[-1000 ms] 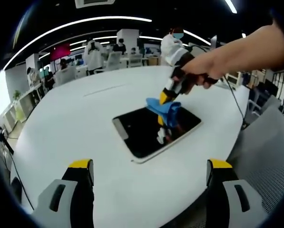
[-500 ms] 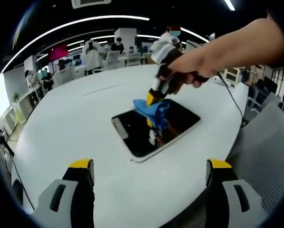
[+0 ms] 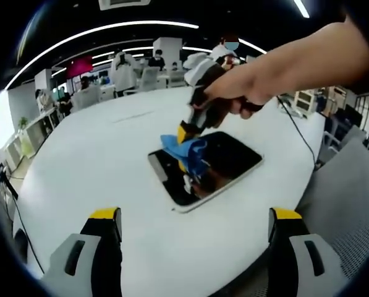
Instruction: Wipe the mirror surface with the cleaning cloth until all visible marks leave the cleaned area.
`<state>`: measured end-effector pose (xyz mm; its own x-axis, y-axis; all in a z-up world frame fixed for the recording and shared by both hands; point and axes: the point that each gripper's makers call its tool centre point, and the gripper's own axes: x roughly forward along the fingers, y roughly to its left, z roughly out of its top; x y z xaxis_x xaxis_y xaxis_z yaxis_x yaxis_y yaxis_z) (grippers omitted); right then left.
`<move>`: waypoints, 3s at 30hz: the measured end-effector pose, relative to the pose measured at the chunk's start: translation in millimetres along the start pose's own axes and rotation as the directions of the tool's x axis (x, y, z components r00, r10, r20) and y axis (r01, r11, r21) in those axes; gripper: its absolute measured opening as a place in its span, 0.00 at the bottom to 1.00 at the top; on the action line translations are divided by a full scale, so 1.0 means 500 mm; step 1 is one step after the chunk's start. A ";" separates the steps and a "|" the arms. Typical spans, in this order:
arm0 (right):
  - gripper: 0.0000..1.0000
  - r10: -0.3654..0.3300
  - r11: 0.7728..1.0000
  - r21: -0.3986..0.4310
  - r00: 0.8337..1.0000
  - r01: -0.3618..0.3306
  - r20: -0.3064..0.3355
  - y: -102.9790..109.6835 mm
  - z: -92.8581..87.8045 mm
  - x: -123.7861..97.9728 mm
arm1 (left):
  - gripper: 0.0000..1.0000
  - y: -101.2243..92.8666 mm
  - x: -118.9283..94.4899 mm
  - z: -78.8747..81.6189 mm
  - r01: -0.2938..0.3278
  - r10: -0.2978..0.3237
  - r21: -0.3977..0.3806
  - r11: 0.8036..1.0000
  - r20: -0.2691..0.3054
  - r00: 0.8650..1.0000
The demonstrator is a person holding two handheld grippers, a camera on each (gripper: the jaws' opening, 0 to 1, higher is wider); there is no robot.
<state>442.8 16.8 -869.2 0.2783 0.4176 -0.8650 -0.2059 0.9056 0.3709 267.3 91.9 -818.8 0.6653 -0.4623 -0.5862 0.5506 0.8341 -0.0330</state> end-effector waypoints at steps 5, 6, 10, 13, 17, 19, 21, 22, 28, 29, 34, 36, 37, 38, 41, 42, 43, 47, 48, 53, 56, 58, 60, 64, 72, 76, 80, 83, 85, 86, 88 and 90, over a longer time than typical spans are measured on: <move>0.00 0.006 1.000 -0.007 1.000 -0.006 -0.005 0.018 0.002 0.007 | 0.99 0.000 0.000 -0.002 0.001 -0.001 0.002 1.000 -0.005 1.000; 0.00 0.007 1.000 -0.011 1.000 -0.007 -0.006 0.024 0.002 0.010 | 0.99 0.000 0.000 -0.001 0.001 -0.001 0.001 1.000 -0.004 1.000; 0.00 0.013 1.000 -0.026 1.000 -0.013 -0.008 0.045 0.005 0.019 | 0.99 -0.002 0.001 -0.003 0.006 -0.006 0.003 1.000 -0.008 1.000; 0.00 0.014 0.999 -0.039 1.000 -0.015 -0.011 0.059 0.010 0.027 | 0.99 -0.001 0.001 -0.002 0.004 -0.004 -0.004 1.000 -0.006 1.000; 0.00 0.012 0.998 -0.067 1.000 -0.013 -0.016 0.077 0.012 0.035 | 0.99 0.000 0.000 -0.002 0.002 -0.002 -0.006 1.000 -0.005 1.000; 0.00 0.001 0.993 -0.116 1.000 -0.004 -0.021 0.088 0.010 0.038 | 0.99 0.001 0.000 -0.002 0.002 -0.002 -0.005 1.000 -0.002 1.000; 0.00 -0.013 0.989 -0.146 1.000 0.009 -0.024 0.096 0.011 0.041 | 0.99 0.003 0.000 -0.003 -0.002 0.002 -0.007 1.000 -0.003 1.000; 0.00 -0.010 0.990 -0.141 1.000 0.006 -0.028 0.099 0.012 0.043 | 0.99 0.003 0.000 -0.003 -0.003 0.003 -0.008 1.000 -0.002 1.000; 0.00 -0.023 0.989 -0.144 0.999 0.016 -0.044 0.096 0.013 0.044 | 0.99 0.003 -0.001 -0.004 -0.004 0.004 -0.014 1.000 -0.002 1.000; 0.00 -0.018 0.991 -0.136 0.999 0.011 -0.046 0.093 0.016 0.047 | 0.99 0.003 -0.001 -0.004 -0.006 0.006 -0.015 1.000 -0.002 1.000; 0.00 -0.017 0.990 -0.140 0.999 0.011 -0.045 0.093 0.014 0.045 | 0.99 0.002 -0.002 -0.003 -0.006 0.006 -0.016 1.000 -0.003 1.000; 0.00 -0.017 0.990 -0.142 0.999 0.011 -0.043 0.095 0.011 0.042 | 0.99 0.002 -0.002 -0.003 -0.006 0.006 -0.016 1.000 -0.004 1.000; 0.00 -0.017 0.990 -0.142 0.999 0.011 -0.043 0.094 0.011 0.042 | 0.99 0.001 -0.002 -0.003 -0.003 0.003 -0.018 1.000 -0.003 1.000; 0.00 -0.017 0.990 -0.142 0.999 0.011 -0.042 0.094 0.011 0.041 | 0.99 0.001 -0.002 -0.003 -0.003 0.003 -0.018 1.000 -0.003 1.000; 0.00 -0.021 0.989 -0.145 0.999 0.015 -0.040 0.095 0.009 0.040 | 0.99 0.002 -0.002 -0.004 -0.005 0.005 -0.015 1.000 -0.005 1.000; 0.00 -0.024 0.988 -0.151 0.999 0.018 -0.039 0.096 0.007 0.039 | 0.99 0.003 -0.002 -0.003 -0.006 0.006 -0.015 1.000 -0.004 1.000; 0.00 -0.025 0.988 -0.155 0.999 0.019 -0.040 0.096 0.007 0.038 | 0.99 0.003 -0.002 -0.003 -0.007 0.007 -0.016 1.000 -0.005 1.000; 0.00 -0.025 0.988 -0.153 0.999 0.019 -0.041 0.094 0.006 0.041 | 0.99 0.006 -0.002 -0.003 -0.014 0.013 -0.019 1.000 -0.005 1.000; 0.00 -0.024 0.988 -0.157 0.999 0.017 -0.042 0.095 0.005 0.040 | 0.99 0.007 -0.002 -0.004 -0.014 0.014 -0.020 1.000 -0.006 1.000; 0.00 -0.018 0.986 -0.167 0.999 0.011 -0.040 0.099 -0.001 0.031 | 0.99 0.007 -0.002 -0.003 -0.015 0.015 -0.015 1.000 -0.005 1.000; 0.00 -0.015 0.985 -0.173 0.999 0.007 -0.043 0.101 -0.016 0.022 | 0.99 0.008 -0.002 -0.002 -0.018 0.018 -0.015 1.000 -0.005 1.000; 0.00 -0.015 0.984 -0.176 0.999 0.008 -0.042 0.103 -0.026 0.014 | 0.99 0.009 -0.002 -0.002 -0.019 0.019 -0.016 1.000 -0.006 1.000; 0.00 -0.014 0.984 -0.179 0.999 0.006 -0.045 0.104 -0.034 0.013 | 0.99 0.011 -0.003 -0.003 -0.024 0.024 -0.017 1.000 -0.008 1.000; 0.00 -0.014 0.984 -0.179 0.999 0.005 -0.048 0.102 -0.043 0.016 | 0.99 0.011 -0.004 -0.002 -0.025 0.025 -0.019 1.000 -0.005 1.000; 0.00 -0.011 0.983 -0.183 0.998 0.000 -0.056 0.109 -0.074 0.008 | 0.99 0.010 -0.005 -0.001 -0.023 0.022 -0.019 1.000 -0.004 1.000; 0.00 -0.012 0.983 -0.184 0.998 0.001 -0.060 0.111 -0.080 0.009 | 0.99 0.013 -0.006 -0.004 -0.029 0.029 -0.023 0.999 -0.009 1.000; 0.00 -0.011 0.982 -0.189 0.998 -0.002 -0.067 0.114 -0.090 0.011 | 0.99 0.018 -0.007 -0.007 -0.040 0.040 -0.037 0.999 -0.011 0.999; 0.00 -0.010 0.982 -0.191 0.998 -0.002 -0.065 0.115 -0.092 0.009 | 0.99 0.011 -0.005 -0.004 -0.030 0.030 -0.017 0.999 -0.007 1.000; 0.00 -0.010 0.982 -0.188 0.998 -0.003 -0.065 0.115 -0.093 0.010 | 0.99 0.012 -0.005 -0.004 -0.033 0.033 -0.017 0.999 -0.007 0.999; 0.00 -0.011 0.982 -0.188 0.998 -0.002 -0.067 0.116 -0.096 0.010 | 0.99 0.012 -0.005 -0.004 -0.033 0.033 -0.019 0.999 -0.008 0.999; 0.00 -0.012 0.981 -0.193 0.997 -0.002 -0.070 0.120 -0.101 0.008 | 0.99 0.012 -0.005 -0.004 -0.032 0.032 -0.020 0.999 -0.010 0.999; 0.00 -0.009 0.981 -0.193 0.997 -0.005 -0.071 0.121 -0.102 0.007 | 0.99 0.010 -0.004 -0.003 -0.028 0.028 -0.017 0.999 -0.009 1.000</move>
<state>383.4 69.3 -867.1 0.2126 0.4027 -0.8903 -0.3848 0.8720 0.3025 267.8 97.5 -819.2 0.6759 -0.4362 -0.5941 0.5232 0.8517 -0.0300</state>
